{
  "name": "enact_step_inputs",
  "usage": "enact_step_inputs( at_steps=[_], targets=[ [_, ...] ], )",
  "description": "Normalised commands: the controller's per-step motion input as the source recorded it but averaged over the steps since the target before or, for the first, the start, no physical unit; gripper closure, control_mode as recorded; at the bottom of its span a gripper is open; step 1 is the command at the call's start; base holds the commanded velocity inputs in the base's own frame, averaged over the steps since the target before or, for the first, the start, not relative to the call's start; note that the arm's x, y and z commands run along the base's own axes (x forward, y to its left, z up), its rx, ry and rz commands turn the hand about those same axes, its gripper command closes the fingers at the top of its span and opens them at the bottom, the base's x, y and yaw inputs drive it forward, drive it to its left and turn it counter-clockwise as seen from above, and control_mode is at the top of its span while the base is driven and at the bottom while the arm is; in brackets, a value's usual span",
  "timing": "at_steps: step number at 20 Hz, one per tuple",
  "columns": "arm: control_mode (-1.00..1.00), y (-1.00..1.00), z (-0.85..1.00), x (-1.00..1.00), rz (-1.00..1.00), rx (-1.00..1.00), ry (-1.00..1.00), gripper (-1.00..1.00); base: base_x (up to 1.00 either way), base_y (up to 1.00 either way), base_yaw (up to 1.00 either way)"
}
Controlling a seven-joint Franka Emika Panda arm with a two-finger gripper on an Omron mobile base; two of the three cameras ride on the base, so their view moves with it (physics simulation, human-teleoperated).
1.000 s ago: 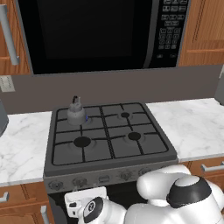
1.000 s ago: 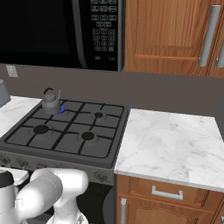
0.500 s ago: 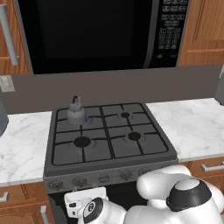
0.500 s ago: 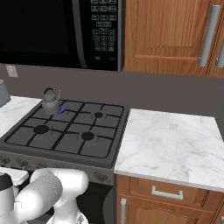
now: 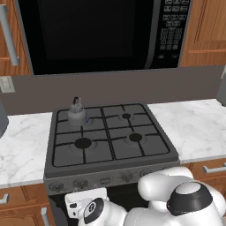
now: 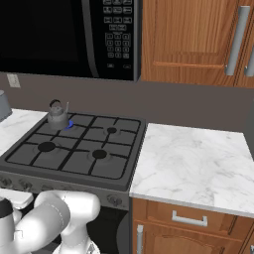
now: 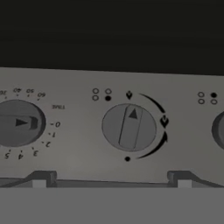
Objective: The kettle is done boiling. Turn off the stove, then wait for 300 timesteps before moving the kettle to the dining table.
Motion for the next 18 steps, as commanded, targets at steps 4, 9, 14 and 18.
enact_step_inputs(
  at_steps=[4, 9, 14, 18],
  targets=[
    [-1.0, 0.0, -0.05, 0.09, 0.0, 0.0, 0.0, -1.0, 0.0, 0.0, 0.0],
    [-1.0, 0.0, -0.08, 0.1, 0.0, 0.0, 0.0, -1.0, 0.0, 0.0, 0.0],
    [-1.0, 0.06, -0.14, 0.14, 0.0, 0.0, 0.01, -1.0, 0.0, 0.0, 0.0],
    [-1.0, 0.07, -0.13, 0.12, 0.0, 0.0, 0.01, -1.0, 0.0, 0.0, 0.0]
  ],
)
